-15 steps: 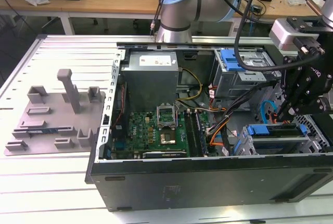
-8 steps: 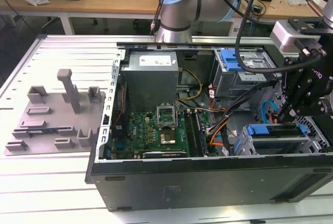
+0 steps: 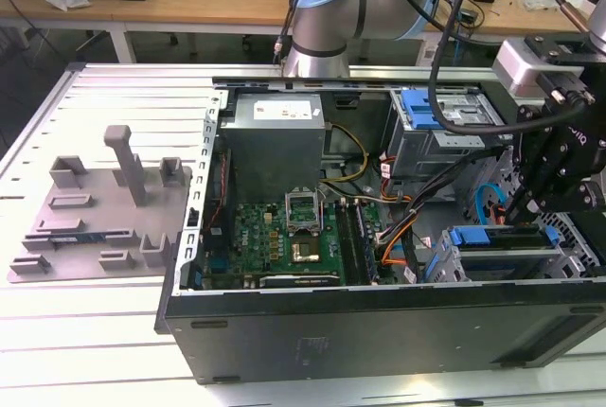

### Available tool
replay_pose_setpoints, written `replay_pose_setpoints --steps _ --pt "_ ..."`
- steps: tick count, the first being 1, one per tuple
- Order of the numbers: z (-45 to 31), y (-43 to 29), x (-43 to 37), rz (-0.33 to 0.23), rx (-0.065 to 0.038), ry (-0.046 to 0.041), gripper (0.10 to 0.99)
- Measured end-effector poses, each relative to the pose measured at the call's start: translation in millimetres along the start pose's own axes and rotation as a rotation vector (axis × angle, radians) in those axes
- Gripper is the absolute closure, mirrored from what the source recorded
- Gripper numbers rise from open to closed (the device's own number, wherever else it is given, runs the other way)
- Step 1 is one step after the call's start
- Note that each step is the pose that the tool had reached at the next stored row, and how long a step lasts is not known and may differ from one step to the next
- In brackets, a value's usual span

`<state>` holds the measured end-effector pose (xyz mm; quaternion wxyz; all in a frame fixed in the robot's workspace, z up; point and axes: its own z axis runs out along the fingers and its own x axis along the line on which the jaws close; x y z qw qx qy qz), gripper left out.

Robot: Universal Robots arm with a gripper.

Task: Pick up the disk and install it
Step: 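Insert the second disk wire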

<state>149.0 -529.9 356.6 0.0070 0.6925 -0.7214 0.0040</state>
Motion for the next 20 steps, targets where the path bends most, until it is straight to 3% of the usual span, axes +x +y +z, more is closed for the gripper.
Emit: replay_pose_setpoints --steps 20 --pt "5.2 -0.8 2.0 0.000 0.000 -0.0001 0.925"
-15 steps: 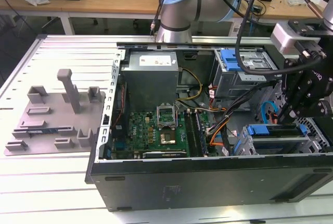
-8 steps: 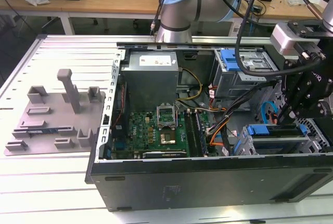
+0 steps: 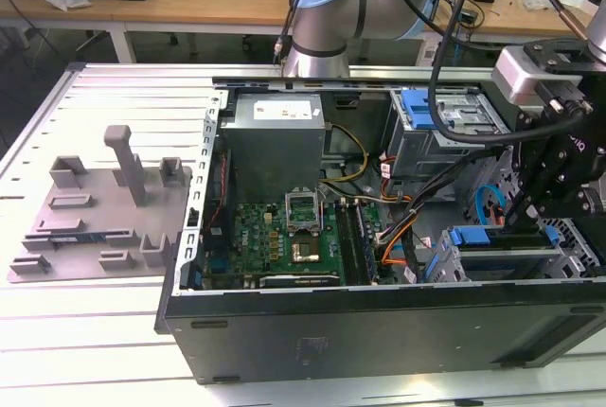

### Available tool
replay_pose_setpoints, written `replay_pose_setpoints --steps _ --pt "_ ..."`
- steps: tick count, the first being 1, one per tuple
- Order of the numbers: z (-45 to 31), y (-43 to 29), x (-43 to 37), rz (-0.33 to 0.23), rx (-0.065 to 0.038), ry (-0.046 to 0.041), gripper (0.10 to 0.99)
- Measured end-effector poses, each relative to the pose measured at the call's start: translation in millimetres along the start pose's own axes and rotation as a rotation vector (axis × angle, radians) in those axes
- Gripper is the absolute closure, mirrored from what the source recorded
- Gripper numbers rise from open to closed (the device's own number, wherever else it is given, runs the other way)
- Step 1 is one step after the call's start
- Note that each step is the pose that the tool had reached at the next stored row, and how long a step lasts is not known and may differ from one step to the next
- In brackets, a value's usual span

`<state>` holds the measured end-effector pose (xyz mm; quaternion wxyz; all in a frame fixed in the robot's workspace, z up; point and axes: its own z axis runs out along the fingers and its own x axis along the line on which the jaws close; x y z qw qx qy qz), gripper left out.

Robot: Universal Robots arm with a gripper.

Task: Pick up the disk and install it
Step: 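Insert the second disk wire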

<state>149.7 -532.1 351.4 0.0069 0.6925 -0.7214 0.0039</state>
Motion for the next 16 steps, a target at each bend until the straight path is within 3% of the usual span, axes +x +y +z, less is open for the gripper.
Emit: replay_pose_setpoints --steps 16 --pt "4.3 0.0 -0.9 -0.001 0.000 -0.0001 0.925"
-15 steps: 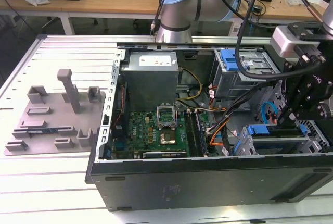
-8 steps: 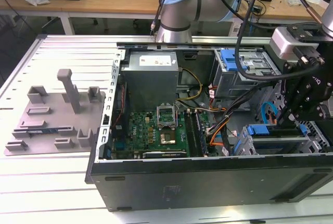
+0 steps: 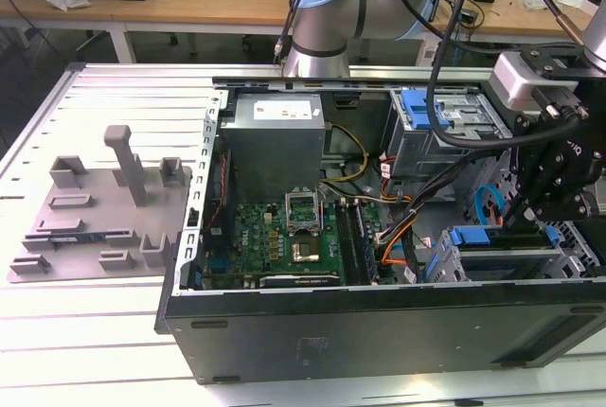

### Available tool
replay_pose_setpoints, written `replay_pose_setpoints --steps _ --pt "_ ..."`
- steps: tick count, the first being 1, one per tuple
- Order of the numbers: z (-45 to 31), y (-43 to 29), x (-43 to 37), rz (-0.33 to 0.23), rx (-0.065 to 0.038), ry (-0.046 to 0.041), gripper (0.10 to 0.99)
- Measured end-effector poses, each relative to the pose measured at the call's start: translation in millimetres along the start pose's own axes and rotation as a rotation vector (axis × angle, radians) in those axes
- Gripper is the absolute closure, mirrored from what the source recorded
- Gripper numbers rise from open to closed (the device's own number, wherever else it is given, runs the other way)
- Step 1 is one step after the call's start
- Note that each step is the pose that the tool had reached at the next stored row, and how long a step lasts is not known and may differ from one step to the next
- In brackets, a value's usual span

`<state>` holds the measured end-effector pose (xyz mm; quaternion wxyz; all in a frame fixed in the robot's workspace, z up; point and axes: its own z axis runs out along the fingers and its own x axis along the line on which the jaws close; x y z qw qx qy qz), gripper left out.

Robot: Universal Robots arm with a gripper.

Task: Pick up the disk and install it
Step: 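Insert the second disk wire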

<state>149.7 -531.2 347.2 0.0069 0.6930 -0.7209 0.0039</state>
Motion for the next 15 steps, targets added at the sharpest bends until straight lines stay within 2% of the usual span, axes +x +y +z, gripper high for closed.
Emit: replay_pose_setpoints --steps 15 --pt "1.8 -0.4 -0.5 -0.001 0.000 -0.0001 0.925"
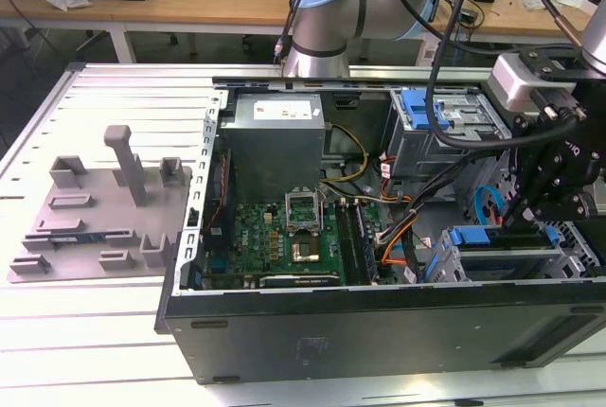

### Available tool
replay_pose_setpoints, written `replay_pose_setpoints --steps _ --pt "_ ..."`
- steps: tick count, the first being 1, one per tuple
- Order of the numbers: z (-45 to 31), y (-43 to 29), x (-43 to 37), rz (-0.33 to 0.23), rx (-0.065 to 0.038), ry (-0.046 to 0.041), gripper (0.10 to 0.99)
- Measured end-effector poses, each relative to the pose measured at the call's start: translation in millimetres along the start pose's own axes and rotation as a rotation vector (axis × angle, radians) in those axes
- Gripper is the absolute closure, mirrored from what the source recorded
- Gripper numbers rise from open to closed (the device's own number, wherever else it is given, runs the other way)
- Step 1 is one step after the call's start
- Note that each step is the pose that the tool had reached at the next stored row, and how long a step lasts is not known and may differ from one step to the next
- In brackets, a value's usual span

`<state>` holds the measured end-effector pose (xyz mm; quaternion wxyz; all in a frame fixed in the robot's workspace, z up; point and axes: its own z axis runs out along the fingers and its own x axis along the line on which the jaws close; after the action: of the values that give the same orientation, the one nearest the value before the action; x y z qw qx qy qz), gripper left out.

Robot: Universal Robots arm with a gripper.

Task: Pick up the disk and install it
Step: 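Insert the second disk wire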

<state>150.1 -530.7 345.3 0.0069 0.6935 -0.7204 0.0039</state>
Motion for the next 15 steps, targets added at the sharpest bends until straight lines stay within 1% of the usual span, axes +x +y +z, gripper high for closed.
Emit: replay_pose_setpoints --steps 5,9,15 --pt "0.3 -0.4 0.2 0.000 0.000 0.0004 0.925" --pt "3.4 -0.5 0.1 -0.003 0.000 0.0004 0.925" --pt "4.6 -0.5 0.1 -0.006 0.000 0.0005 0.925"
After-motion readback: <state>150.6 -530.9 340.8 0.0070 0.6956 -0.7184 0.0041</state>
